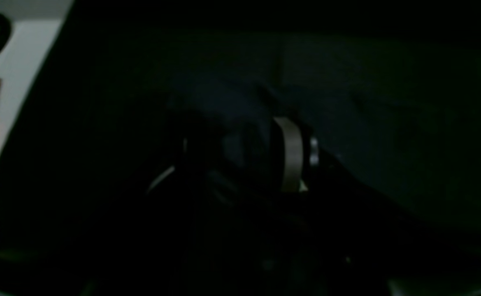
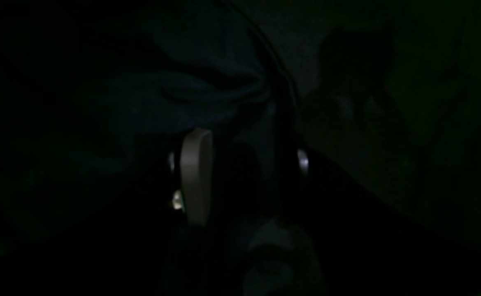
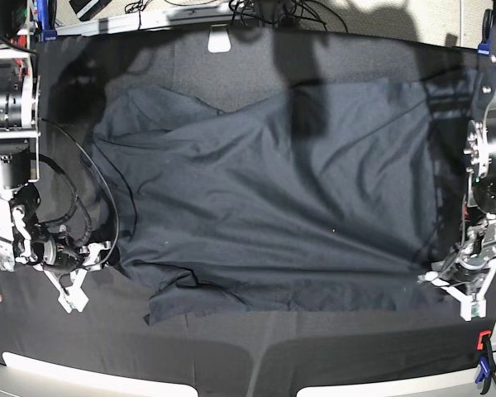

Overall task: Layout the t-shirt on the table in an organized manner, then fold the t-shirt properly
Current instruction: 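Drag the held hem corners with both grippers toward the robot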

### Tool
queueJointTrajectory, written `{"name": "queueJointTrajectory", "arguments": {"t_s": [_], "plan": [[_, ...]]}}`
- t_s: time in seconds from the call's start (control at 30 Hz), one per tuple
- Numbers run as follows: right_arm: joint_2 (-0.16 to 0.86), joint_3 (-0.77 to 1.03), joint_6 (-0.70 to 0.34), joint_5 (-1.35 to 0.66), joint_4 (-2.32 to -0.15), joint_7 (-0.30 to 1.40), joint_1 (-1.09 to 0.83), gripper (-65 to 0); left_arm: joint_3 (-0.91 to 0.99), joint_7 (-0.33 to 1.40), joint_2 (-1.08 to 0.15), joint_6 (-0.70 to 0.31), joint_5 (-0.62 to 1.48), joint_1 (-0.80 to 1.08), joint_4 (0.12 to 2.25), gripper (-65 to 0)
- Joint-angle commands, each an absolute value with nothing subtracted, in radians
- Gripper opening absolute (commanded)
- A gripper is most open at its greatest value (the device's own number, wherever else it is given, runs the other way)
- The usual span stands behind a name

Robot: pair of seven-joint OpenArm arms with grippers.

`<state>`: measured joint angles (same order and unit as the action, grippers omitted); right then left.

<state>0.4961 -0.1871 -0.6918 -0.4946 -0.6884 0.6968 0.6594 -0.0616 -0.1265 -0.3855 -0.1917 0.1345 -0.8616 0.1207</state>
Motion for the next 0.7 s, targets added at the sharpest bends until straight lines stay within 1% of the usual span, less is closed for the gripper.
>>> {"name": "queueJointTrajectory", "arguments": {"t_s": [0.0,0.2,0.3,0.37,0.43,0.53,0.67], "plan": [[0.512,-0.181,-0.698,-0.506,-0.705,0.673,0.695,-41.3,-0.061,-0.12,-0.397,-0.195,0.139,-0.903,0.156,-41.8],[0.512,-0.181,-0.698,-0.507,-0.705,0.658,0.695,-41.3,-0.061,0.08,-0.402,-0.196,0.141,-0.882,0.35,-41.8],[0.512,-0.181,-0.698,-0.53,-0.705,0.656,0.695,-41.3,-0.061,0.176,-0.397,-0.233,0.198,-0.829,0.503,-42.0],[0.512,-0.181,-0.698,-0.567,-0.71,0.681,0.695,-41.3,-0.06,0.207,-0.395,-0.258,0.268,-0.759,0.622,-42.0],[0.512,-0.181,-0.698,-0.584,-0.73,0.718,0.694,-41.3,-0.06,0.212,-0.394,-0.26,0.31,-0.668,0.755,-42.0],[0.513,-0.181,-0.698,-0.59,-0.78,0.784,0.694,-41.3,-0.059,0.213,-0.394,-0.259,0.315,-0.514,0.963,-42.0],[0.521,-0.177,-0.698,-0.719,-0.883,0.897,0.654,-41.3,-0.055,0.217,-0.396,-0.239,0.31,-0.32,1.23,-42.0]]}}
